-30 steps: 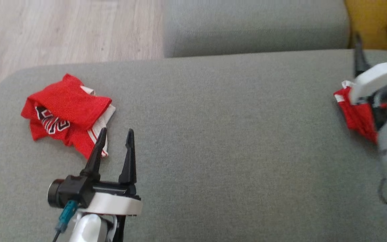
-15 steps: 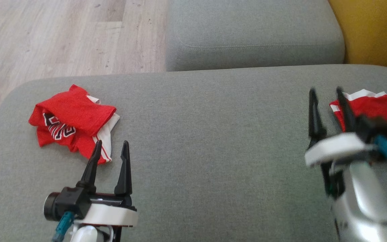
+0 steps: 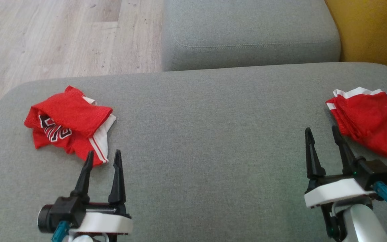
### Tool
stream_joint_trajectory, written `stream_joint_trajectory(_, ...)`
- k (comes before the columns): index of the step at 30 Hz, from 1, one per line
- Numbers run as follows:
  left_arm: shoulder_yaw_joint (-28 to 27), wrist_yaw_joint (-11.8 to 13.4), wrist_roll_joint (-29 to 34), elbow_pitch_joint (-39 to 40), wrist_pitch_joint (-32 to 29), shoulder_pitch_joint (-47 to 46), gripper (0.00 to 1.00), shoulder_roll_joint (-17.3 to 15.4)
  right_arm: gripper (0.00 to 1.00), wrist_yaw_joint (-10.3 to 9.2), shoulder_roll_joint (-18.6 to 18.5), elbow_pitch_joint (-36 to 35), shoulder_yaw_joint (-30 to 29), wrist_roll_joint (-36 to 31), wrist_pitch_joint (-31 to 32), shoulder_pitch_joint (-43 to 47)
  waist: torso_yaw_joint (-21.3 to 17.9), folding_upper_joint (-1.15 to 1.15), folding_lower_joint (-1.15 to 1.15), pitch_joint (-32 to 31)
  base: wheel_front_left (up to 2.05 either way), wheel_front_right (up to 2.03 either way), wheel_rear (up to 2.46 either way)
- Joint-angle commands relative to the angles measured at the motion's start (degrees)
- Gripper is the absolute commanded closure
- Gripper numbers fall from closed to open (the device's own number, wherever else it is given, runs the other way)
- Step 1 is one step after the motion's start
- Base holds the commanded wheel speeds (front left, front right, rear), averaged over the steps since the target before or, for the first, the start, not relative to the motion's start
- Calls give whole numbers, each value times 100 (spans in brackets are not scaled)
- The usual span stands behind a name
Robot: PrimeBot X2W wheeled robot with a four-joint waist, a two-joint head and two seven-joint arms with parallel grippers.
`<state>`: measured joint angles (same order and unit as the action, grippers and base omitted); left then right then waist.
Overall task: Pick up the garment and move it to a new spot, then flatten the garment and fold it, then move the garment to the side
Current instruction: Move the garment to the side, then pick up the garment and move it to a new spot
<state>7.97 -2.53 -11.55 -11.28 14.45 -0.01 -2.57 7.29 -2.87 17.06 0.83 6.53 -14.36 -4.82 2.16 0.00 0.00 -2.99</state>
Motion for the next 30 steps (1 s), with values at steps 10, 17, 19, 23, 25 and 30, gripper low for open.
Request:
stream_joint_trajectory(10, -161, -4, 8, 216, 55, -227, 0, -31, 0, 20, -1, -269, 148, -60, -63, -83, 45, 0, 0, 18, 0, 0, 0)
stream_joint_trajectory(17, -154, 40, 55, 206, 55, -227, 0, -31, 0, 20, -1, -254, 173, -21, -63, -74, 9, 0, 0, 14, 0, 0, 0)
stream_joint_trajectory(19, -162, 51, 66, 202, 55, -224, 0, -31, 0, 20, -1, -246, 183, -11, -63, -75, -2, 0, 0, 10, 0, 0, 0)
stream_joint_trajectory(23, -152, 55, 86, 180, 55, -224, 0, -31, 0, 20, -1, -244, 183, 23, -63, -80, 19, 0, 0, 17, 0, 0, 0)
stream_joint_trajectory(25, -145, 62, 98, 150, 55, -233, 0, -31, 0, 20, -1, -238, 229, 40, -63, -67, 93, 0, 0, 12, 0, 0, 0)
stream_joint_trajectory(30, -190, 66, 130, 92, 55, -242, 0, -31, 0, 20, -1, -210, 431, 69, -63, -2, 439, 0, 0, -45, 0, 0, 0)
